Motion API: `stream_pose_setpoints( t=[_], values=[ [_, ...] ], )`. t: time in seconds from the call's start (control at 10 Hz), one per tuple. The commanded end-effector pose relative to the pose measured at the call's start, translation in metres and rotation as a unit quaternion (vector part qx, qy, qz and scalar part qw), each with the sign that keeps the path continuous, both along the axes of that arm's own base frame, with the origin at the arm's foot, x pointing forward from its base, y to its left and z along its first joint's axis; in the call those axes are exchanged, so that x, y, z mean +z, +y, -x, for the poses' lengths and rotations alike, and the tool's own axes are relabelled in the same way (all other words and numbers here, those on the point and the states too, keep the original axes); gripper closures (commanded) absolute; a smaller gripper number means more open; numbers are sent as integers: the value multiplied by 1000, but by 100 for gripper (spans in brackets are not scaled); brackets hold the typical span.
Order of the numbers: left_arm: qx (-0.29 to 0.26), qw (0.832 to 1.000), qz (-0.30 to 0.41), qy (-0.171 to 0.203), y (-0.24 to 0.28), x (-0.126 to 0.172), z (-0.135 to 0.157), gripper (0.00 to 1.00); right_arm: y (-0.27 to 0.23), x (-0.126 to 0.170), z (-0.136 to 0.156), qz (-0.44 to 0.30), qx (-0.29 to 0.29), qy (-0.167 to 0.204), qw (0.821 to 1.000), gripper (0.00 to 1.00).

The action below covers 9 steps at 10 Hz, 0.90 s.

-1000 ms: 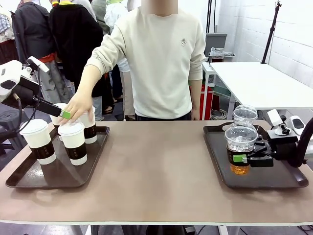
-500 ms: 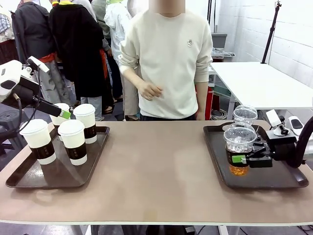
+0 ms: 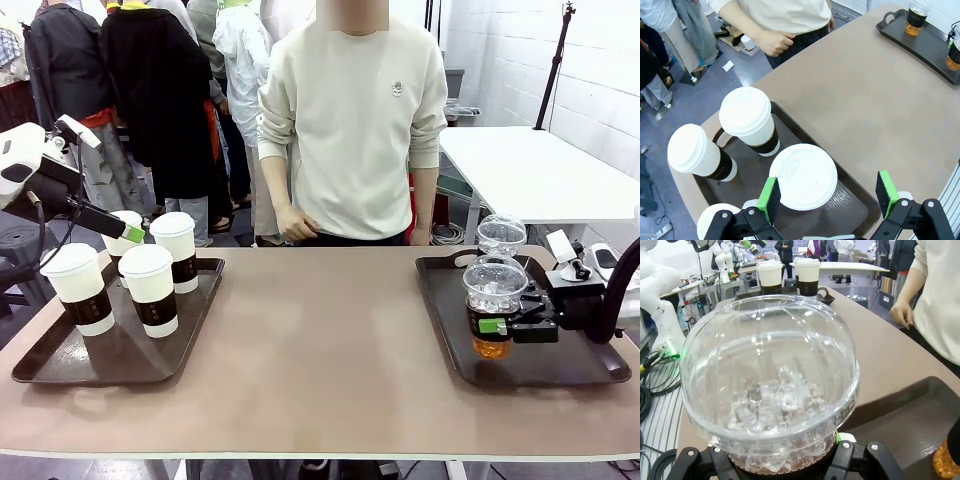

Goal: Distribute the coffee onto the tray.
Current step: Pick up another iced Americano from the middle of the table and place it on the right Handle tray.

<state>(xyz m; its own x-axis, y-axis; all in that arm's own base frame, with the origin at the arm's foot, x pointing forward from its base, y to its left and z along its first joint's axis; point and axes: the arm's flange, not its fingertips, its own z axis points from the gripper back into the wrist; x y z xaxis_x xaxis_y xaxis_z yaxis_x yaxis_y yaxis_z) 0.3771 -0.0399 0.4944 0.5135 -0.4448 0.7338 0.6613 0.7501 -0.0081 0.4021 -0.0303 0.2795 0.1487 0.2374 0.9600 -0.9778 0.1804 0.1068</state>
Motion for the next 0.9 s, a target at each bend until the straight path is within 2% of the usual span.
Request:
stream_pose_setpoints(
  t=[0.0,0.8],
  values=[
    [-1,1000,3,3,1,-1,-1,0,-9,-3,-14,-33,17,-22,999,28],
    [-1,1000,3,3,1,-1,-1,0,-21,-30,-43,-58,14,-41,997,28]
  ],
)
